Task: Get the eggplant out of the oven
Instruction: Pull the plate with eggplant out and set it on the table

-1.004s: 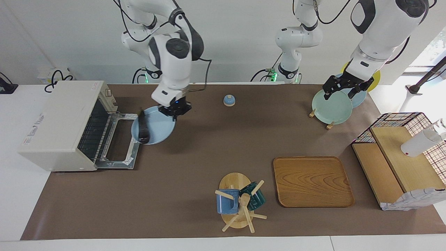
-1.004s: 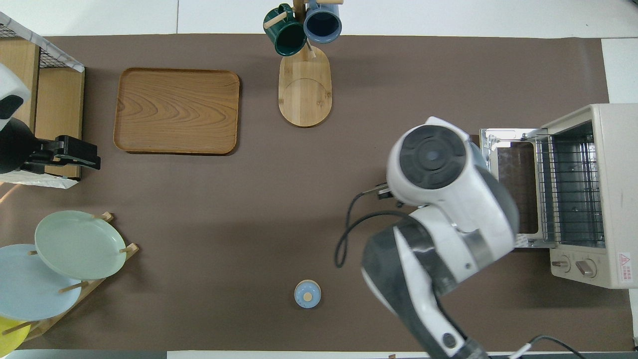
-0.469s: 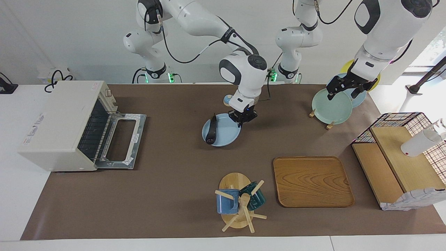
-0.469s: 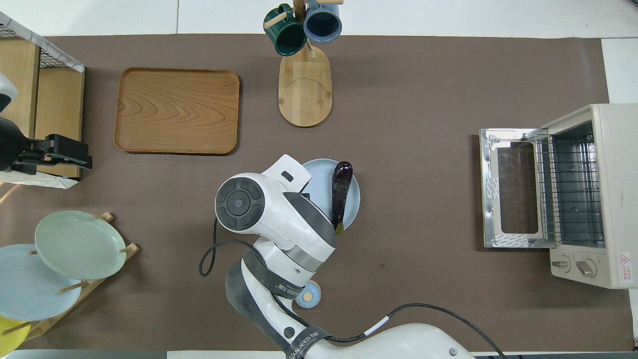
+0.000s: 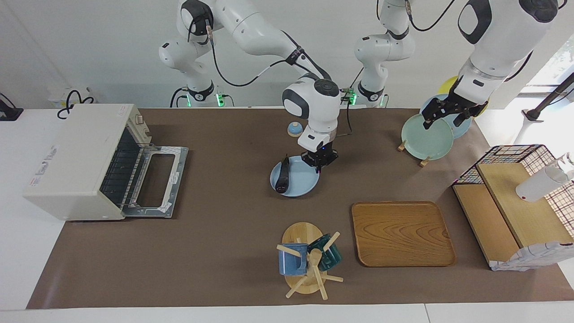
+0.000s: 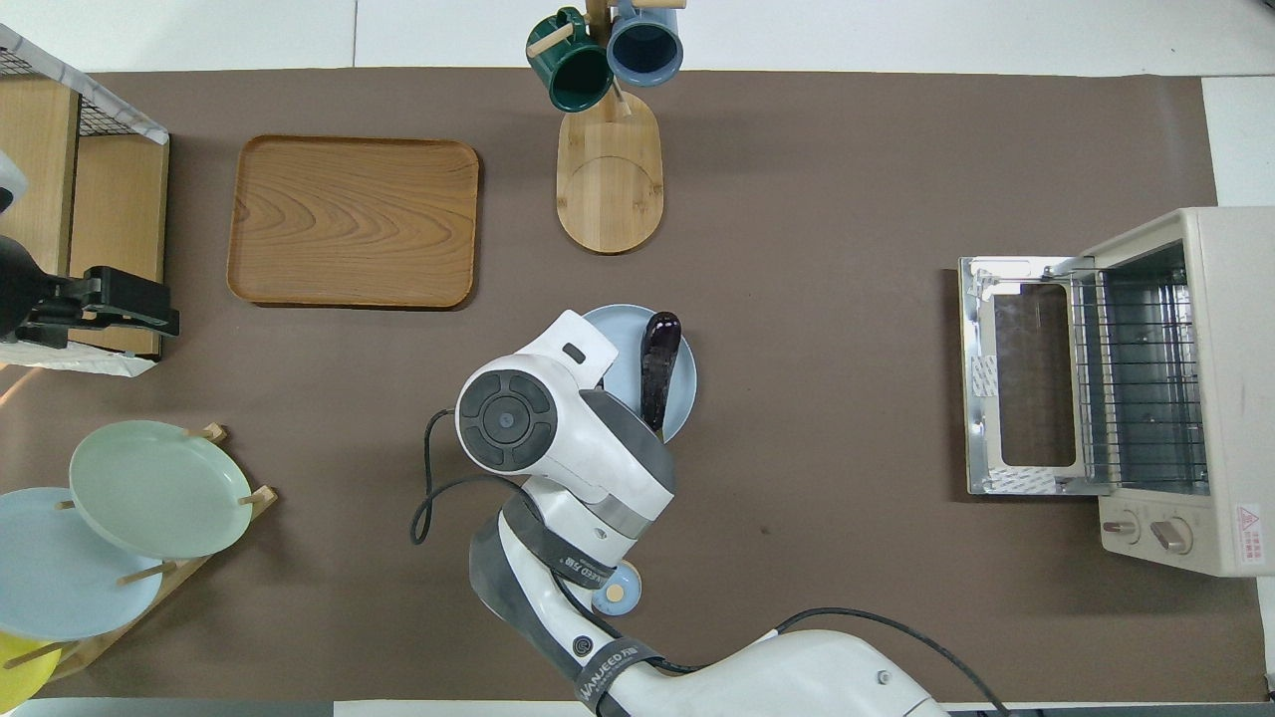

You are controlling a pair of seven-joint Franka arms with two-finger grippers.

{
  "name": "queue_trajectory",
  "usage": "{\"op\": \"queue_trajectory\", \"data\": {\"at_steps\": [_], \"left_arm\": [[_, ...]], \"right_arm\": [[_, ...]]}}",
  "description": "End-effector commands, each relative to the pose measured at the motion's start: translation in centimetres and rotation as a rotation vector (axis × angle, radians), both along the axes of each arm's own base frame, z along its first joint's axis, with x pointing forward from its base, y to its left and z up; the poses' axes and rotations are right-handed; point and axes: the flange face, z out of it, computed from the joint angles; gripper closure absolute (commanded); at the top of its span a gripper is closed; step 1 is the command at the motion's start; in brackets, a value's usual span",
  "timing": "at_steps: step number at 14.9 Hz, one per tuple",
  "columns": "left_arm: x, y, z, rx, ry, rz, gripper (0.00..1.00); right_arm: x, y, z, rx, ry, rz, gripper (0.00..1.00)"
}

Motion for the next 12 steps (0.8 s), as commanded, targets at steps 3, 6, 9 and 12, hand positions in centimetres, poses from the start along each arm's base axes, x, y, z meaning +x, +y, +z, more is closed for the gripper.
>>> {"op": "queue_trajectory", "data": {"at_steps": [3, 6, 9, 12], "left_arm": [[0.1, 0.5, -0.2, 0.013, -0.011, -0.003, 0.0], [0.3, 0.4, -0.2, 0.012, -0.025, 0.002, 0.0], [0.1, -1.5, -1.3, 0.011, -0.03, -0.027, 0.0], [-0.4, -7.1, -4.2, -0.034, -0.04, -0.019, 0.0]], "right_arm": [[1.4, -1.4, 7.7, -0.074, 0.049, 0.076, 0.27], [3.8, -12.5, 12.2, -0.16, 0.116, 0.121, 0.92], [4.4, -25.7, 7.8, -0.21, 0.225, 0.106, 1.0], [1.8, -32.3, 1.9, -0.303, 0.22, 0.129, 1.0]]}}
